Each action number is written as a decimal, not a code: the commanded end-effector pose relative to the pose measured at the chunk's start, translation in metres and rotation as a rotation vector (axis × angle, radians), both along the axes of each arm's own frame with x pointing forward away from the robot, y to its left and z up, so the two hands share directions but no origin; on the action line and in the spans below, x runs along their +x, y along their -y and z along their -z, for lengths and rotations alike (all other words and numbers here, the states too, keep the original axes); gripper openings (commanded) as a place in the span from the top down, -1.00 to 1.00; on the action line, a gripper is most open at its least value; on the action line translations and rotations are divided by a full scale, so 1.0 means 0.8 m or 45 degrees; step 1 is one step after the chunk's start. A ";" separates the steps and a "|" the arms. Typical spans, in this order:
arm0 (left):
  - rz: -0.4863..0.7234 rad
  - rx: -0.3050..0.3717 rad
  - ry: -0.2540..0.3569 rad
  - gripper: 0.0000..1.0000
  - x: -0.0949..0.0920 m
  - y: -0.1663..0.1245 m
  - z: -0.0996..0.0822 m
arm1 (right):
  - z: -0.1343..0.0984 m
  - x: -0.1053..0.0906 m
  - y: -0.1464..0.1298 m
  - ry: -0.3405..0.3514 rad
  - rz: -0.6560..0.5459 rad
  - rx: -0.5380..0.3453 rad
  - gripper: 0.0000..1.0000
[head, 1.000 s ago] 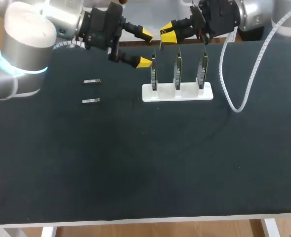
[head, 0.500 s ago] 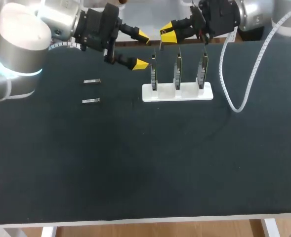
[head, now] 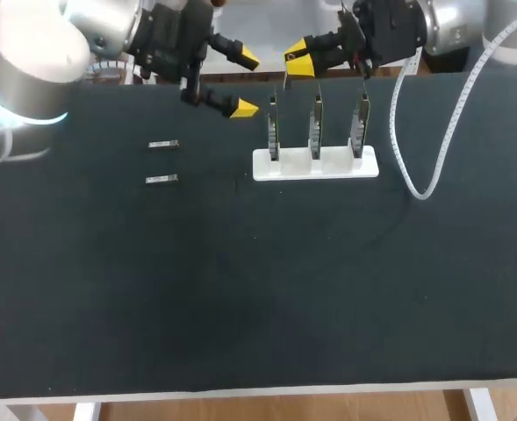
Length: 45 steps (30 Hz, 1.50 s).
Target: Pick up the optical module with the left hand, and insert it into the network port with the right hand.
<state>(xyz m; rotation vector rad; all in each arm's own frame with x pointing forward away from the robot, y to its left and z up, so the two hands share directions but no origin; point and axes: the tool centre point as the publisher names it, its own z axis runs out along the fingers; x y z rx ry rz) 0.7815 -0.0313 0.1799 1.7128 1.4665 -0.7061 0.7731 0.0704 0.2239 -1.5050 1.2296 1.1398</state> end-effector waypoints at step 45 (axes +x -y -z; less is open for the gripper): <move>0.026 0.039 -0.035 -1.00 0.008 0.010 0.004 | 0.034 0.014 -0.016 -0.098 -0.045 -0.077 1.00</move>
